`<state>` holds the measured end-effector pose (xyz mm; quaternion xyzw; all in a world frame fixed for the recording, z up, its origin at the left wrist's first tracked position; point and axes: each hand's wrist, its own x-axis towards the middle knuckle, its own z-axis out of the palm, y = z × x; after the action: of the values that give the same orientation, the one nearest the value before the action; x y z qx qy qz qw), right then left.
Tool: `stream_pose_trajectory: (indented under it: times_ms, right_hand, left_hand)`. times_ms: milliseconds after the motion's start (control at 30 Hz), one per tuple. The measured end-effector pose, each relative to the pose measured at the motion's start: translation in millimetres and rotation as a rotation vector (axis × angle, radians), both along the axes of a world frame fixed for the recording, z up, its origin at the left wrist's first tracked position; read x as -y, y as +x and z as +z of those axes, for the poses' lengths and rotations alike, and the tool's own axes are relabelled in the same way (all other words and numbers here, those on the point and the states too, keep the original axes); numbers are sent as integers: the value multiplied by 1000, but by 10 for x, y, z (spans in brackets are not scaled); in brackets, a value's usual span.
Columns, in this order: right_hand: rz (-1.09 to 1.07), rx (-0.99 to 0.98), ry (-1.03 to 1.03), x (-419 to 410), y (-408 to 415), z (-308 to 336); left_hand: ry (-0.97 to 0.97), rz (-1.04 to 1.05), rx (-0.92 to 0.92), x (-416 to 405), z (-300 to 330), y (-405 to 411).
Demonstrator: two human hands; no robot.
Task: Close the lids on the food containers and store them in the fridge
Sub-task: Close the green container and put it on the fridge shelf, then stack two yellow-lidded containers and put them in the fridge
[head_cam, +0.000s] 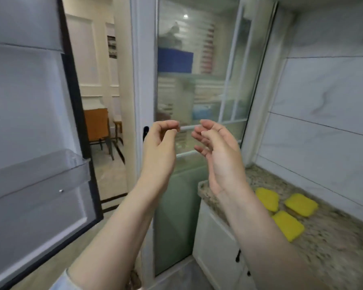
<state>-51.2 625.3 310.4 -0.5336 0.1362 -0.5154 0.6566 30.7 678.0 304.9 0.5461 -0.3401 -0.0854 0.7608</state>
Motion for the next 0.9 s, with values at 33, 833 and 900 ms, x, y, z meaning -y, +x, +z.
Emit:
stream_pose_trajectory:
  times_ms: [33,833,900]
  right_hand:
    - [-31,-16,11,94,-35,-23]
    - [-715,-182,222,2689,-439,-864]
    - [-728,-202,246,2997,-479,-1009]
  left_hand:
    - [1,-30,-8,125,-27,-10]
    - [259,-600,-114,3340,-994,-15]
    - [293,-607,-115,3611,-1148,-40]
